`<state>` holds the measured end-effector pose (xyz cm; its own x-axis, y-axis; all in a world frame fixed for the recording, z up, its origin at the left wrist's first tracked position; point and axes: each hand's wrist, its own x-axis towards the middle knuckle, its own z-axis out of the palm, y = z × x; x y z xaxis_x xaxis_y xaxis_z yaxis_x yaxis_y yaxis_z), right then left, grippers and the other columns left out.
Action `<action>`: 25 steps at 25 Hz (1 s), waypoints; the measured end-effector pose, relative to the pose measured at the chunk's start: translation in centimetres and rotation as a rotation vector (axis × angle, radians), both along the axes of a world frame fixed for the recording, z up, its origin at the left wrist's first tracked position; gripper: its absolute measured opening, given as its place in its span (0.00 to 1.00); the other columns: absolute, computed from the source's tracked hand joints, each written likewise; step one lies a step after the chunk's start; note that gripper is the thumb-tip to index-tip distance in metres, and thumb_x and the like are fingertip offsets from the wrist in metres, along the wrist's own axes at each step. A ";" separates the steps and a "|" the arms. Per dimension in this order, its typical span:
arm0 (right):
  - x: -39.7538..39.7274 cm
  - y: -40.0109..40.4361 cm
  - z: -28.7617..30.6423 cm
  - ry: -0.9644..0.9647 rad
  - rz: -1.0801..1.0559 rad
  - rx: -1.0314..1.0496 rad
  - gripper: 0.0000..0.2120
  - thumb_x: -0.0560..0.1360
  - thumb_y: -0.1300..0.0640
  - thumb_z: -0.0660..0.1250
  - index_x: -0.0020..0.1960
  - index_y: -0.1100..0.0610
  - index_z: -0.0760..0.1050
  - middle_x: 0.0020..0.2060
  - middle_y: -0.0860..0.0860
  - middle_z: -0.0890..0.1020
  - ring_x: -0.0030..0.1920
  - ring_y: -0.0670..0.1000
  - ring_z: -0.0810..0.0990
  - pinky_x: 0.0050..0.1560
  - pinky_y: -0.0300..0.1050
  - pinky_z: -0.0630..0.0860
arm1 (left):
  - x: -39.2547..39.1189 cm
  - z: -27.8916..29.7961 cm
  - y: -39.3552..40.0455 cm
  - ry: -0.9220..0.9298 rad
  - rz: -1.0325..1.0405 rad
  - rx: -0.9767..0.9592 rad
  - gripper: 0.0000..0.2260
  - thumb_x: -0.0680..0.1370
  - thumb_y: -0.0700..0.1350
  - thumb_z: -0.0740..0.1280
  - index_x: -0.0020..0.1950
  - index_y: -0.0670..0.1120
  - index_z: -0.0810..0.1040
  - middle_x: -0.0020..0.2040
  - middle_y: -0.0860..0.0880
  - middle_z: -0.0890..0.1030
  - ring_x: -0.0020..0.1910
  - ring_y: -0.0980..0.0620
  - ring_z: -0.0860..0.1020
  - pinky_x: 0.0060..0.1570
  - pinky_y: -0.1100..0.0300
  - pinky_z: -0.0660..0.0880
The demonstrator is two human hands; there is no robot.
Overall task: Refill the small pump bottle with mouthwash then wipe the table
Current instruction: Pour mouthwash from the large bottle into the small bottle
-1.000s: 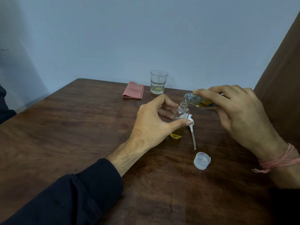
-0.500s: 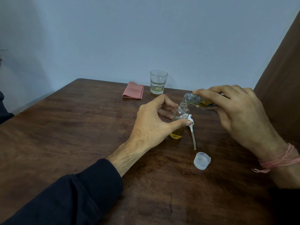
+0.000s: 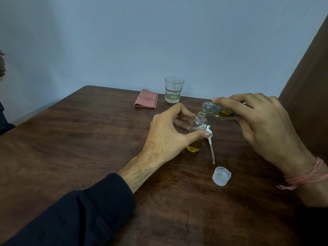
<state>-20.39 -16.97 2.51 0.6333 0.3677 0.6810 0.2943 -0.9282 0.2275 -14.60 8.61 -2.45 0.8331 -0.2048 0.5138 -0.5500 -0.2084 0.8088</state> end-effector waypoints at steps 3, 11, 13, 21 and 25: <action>0.0 0.0 0.0 -0.003 -0.001 -0.002 0.32 0.81 0.66 0.72 0.81 0.46 0.73 0.64 0.54 0.83 0.62 0.61 0.81 0.59 0.63 0.74 | 0.1 -0.1 0.0 -0.001 0.003 0.000 0.23 0.67 0.59 0.91 0.54 0.55 0.85 0.50 0.58 0.90 0.48 0.61 0.90 0.51 0.55 0.89; 0.1 -0.1 0.0 -0.010 0.004 0.000 0.33 0.80 0.67 0.72 0.81 0.46 0.73 0.64 0.54 0.83 0.62 0.61 0.81 0.59 0.63 0.74 | 0.1 0.0 0.0 -0.009 0.001 0.002 0.23 0.67 0.60 0.90 0.54 0.56 0.85 0.50 0.58 0.91 0.48 0.62 0.90 0.50 0.57 0.89; 0.1 -0.1 0.0 -0.010 0.006 0.003 0.33 0.80 0.68 0.72 0.81 0.46 0.73 0.64 0.54 0.84 0.62 0.62 0.81 0.58 0.64 0.74 | 0.1 0.0 0.0 -0.010 0.003 0.000 0.23 0.67 0.60 0.90 0.54 0.56 0.85 0.50 0.58 0.91 0.48 0.61 0.90 0.50 0.57 0.89; 0.0 0.1 0.1 -0.011 0.005 0.005 0.32 0.80 0.67 0.71 0.80 0.46 0.74 0.64 0.54 0.84 0.62 0.62 0.82 0.59 0.64 0.74 | 0.1 0.0 -0.1 -0.015 0.006 0.003 0.23 0.67 0.60 0.90 0.55 0.56 0.85 0.49 0.58 0.90 0.48 0.62 0.90 0.50 0.60 0.88; 0.0 0.0 0.1 -0.007 0.002 0.004 0.32 0.81 0.67 0.71 0.80 0.45 0.74 0.64 0.53 0.83 0.61 0.61 0.81 0.58 0.62 0.73 | 0.1 0.0 0.0 -0.006 0.004 -0.002 0.23 0.67 0.60 0.90 0.54 0.56 0.84 0.49 0.59 0.90 0.48 0.61 0.90 0.51 0.60 0.88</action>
